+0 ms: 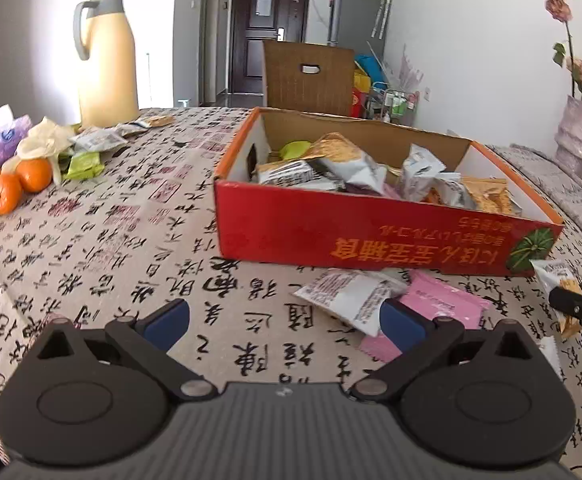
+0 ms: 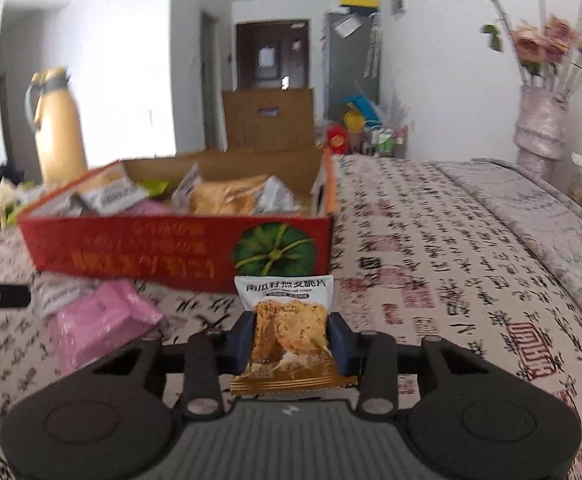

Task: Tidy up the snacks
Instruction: 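Grasp a white-and-brown cracker pack with the right tool, then grasp a pink pack with the left tool while the right holds its pack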

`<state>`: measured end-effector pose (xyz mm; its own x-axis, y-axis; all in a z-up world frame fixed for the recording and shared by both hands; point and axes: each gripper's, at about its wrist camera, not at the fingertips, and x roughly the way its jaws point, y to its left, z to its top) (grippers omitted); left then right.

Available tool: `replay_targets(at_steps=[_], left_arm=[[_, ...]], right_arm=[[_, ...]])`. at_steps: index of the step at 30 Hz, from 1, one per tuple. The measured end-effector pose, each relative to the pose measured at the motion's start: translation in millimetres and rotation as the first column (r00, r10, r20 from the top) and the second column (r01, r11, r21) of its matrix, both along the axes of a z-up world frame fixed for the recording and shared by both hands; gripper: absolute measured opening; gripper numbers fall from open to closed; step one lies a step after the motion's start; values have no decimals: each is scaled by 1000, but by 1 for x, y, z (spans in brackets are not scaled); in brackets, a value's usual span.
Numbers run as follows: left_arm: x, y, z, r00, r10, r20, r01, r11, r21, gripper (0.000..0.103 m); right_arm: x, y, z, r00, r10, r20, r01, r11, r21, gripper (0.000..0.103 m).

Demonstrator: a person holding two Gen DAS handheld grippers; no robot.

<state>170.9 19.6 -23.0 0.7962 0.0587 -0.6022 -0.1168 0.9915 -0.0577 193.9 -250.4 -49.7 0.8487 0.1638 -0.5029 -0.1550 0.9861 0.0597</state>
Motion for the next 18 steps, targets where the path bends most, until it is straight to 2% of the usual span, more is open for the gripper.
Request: replay_targets(at_steps=[9, 18], left_arm=[[14, -44, 18, 996, -86, 9, 85, 992, 88, 103], [32, -87, 9, 978, -205, -40, 208, 969, 131, 103]], right_arm=[[-6, -13, 1, 999, 8, 37, -10, 997, 72, 39], [-8, -16, 2, 999, 15, 51, -20, 994, 105, 39]])
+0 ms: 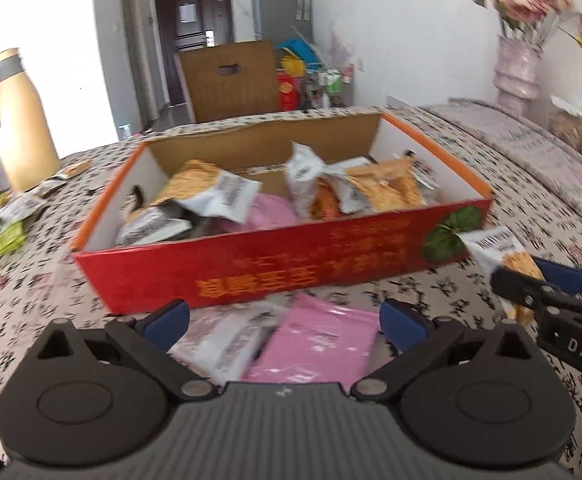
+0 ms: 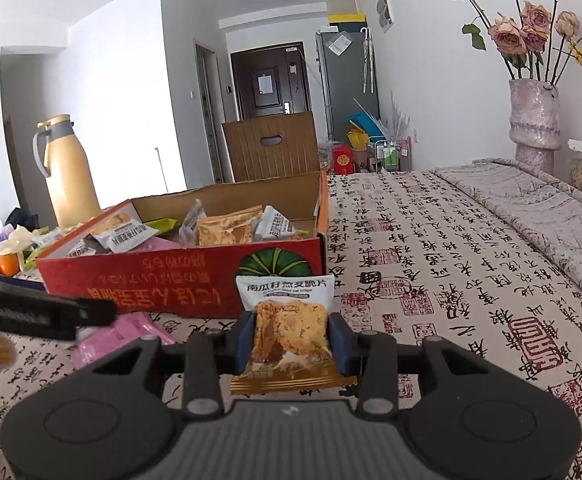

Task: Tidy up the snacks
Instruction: 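Grasp a pink pack with the left tool while the right holds its pack, then carry the pink pack and cracker pack over the open box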

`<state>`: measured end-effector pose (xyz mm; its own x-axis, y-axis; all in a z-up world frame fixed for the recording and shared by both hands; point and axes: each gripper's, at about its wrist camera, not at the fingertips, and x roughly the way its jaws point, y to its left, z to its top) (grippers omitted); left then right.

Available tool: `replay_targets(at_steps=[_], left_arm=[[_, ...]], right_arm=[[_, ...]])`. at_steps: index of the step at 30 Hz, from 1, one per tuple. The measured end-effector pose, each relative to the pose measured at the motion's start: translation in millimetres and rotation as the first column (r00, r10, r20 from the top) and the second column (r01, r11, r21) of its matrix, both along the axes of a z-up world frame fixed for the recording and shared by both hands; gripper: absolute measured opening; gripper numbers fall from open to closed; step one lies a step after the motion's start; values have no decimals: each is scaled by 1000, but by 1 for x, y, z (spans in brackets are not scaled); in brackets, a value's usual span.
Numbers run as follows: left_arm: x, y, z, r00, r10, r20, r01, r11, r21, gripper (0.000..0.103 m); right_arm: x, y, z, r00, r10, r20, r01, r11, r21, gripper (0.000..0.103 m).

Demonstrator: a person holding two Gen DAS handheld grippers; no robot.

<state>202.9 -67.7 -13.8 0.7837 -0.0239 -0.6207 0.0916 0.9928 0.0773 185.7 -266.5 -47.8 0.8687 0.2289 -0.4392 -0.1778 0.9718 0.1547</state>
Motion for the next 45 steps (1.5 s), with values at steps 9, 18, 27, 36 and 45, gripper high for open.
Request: replay_targets(at_steps=[9, 18, 27, 36, 45], left_arm=[[7, -9, -12, 999, -39, -34, 39, 999, 14, 94], [16, -11, -24, 992, -80, -97, 79, 997, -14, 73], [20, -8, -28, 989, -86, -122, 80, 995, -52, 62], [15, -6, -21, 993, -74, -97, 69, 996, -57, 62], [1, 1, -3, 998, -43, -44, 39, 996, -79, 62]], right_arm=[[-1, -2, 0, 1000, 8, 10, -8, 1000, 17, 40], [-2, -1, 0, 1000, 9, 12, -9, 1000, 21, 40], [-2, -1, 0, 1000, 9, 12, -9, 1000, 20, 41], [-2, -1, -1, 1000, 9, 9, -10, 1000, 21, 41], [-3, 1, -2, 1000, 13, 19, -13, 1000, 17, 41]])
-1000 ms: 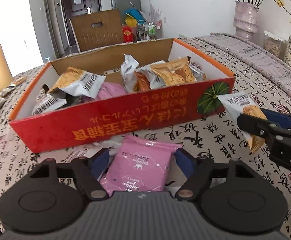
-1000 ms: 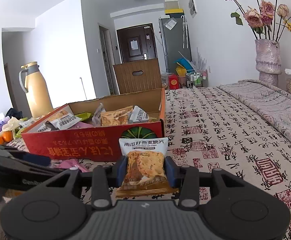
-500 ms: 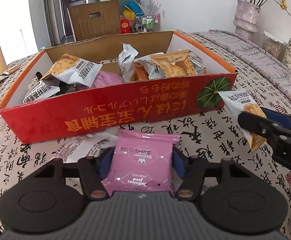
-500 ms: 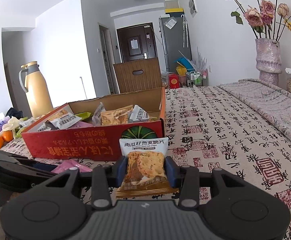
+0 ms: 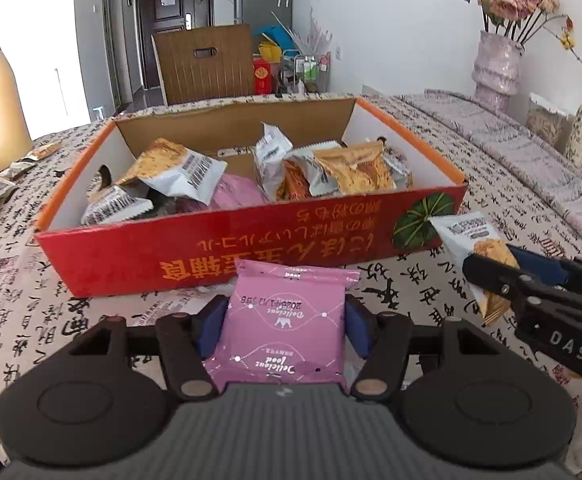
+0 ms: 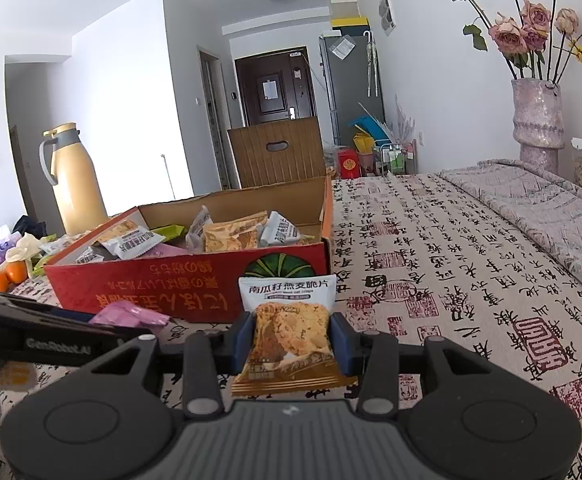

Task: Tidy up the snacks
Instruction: 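Carry the pink pack and cracker pack over the open box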

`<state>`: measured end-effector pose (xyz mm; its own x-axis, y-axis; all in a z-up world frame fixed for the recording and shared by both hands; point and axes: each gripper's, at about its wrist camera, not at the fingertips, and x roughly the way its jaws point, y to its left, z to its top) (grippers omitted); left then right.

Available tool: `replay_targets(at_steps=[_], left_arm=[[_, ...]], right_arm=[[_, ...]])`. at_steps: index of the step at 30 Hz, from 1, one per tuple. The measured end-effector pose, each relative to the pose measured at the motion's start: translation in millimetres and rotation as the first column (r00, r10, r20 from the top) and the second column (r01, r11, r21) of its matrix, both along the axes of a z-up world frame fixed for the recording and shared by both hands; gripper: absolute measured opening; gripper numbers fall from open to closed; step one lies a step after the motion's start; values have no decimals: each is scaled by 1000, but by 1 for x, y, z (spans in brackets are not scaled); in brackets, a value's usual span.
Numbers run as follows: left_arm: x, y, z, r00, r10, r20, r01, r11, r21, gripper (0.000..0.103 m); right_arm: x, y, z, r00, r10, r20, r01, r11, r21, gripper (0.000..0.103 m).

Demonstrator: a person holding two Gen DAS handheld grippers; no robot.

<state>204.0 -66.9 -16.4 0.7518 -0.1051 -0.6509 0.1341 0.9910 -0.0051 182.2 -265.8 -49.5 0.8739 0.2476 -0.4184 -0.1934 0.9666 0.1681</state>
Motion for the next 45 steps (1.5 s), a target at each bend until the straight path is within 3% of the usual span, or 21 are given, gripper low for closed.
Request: replay_targets(at_steps=[9, 23, 37, 45], left_arm=[[-17, 16, 25, 997, 36, 71, -34, 999, -35, 62], [-22, 39, 57, 985, 92, 147, -80, 994, -81, 62], [12, 69, 85, 966, 161, 204, -144, 985, -96, 62], [46, 84, 89, 959, 207, 196, -189, 976, -105, 62]], right_arm=[[-3, 5, 5, 1000, -5, 21, 6, 999, -37, 41], [-13, 25, 49, 994, 13, 108, -8, 999, -42, 41], [23, 60, 80, 988, 35, 147, -26, 998, -65, 41], [58, 77, 88, 989, 37, 144, -27, 997, -71, 40]])
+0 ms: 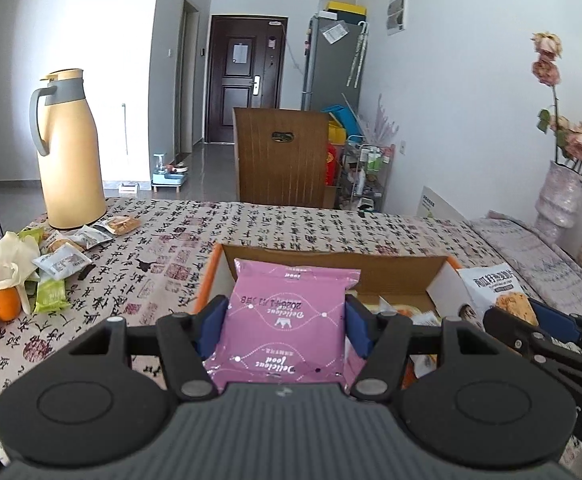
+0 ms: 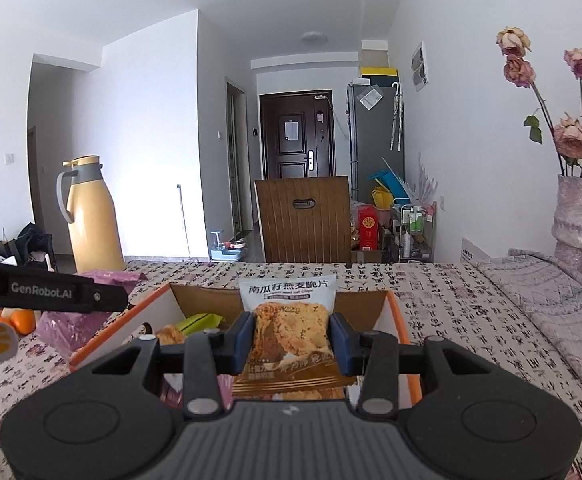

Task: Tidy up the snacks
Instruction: 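Carry the pink pack and cracker pack over the open box, then open both tools to drop the pink and cracker packs into the box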

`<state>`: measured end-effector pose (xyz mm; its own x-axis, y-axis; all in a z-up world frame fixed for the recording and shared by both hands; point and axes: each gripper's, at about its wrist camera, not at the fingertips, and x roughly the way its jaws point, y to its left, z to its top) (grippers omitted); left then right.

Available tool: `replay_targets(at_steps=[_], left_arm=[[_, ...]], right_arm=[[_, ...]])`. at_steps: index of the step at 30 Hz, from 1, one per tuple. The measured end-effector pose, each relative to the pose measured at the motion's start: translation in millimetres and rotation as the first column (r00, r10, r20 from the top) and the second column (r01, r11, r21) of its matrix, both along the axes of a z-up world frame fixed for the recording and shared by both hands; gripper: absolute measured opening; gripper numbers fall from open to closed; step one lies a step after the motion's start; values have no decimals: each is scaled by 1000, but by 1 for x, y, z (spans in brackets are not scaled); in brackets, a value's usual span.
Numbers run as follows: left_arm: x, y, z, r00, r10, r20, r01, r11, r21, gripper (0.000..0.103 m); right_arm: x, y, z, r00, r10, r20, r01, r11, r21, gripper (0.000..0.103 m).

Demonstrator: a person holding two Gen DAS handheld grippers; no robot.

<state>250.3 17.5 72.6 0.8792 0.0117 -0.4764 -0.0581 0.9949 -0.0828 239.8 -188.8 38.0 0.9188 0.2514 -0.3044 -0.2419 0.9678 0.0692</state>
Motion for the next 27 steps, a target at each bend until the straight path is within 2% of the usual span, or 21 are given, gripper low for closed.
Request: replay_targets(at_steps=[14, 19, 27], left_arm=[[66, 10, -14, 997, 68, -30, -68, 998, 12, 62], [72, 14, -28, 995, 96, -16, -96, 995, 13, 62], [76, 19, -41, 997, 73, -35, -73, 997, -6, 64]], right_arm=[[71, 21, -9, 999, -12, -35, 11, 1000, -9, 40], [83, 22, -25, 998, -7, -63, 7, 1000, 12, 40], [88, 22, -40, 993, 16, -116, -15, 1000, 10, 43]])
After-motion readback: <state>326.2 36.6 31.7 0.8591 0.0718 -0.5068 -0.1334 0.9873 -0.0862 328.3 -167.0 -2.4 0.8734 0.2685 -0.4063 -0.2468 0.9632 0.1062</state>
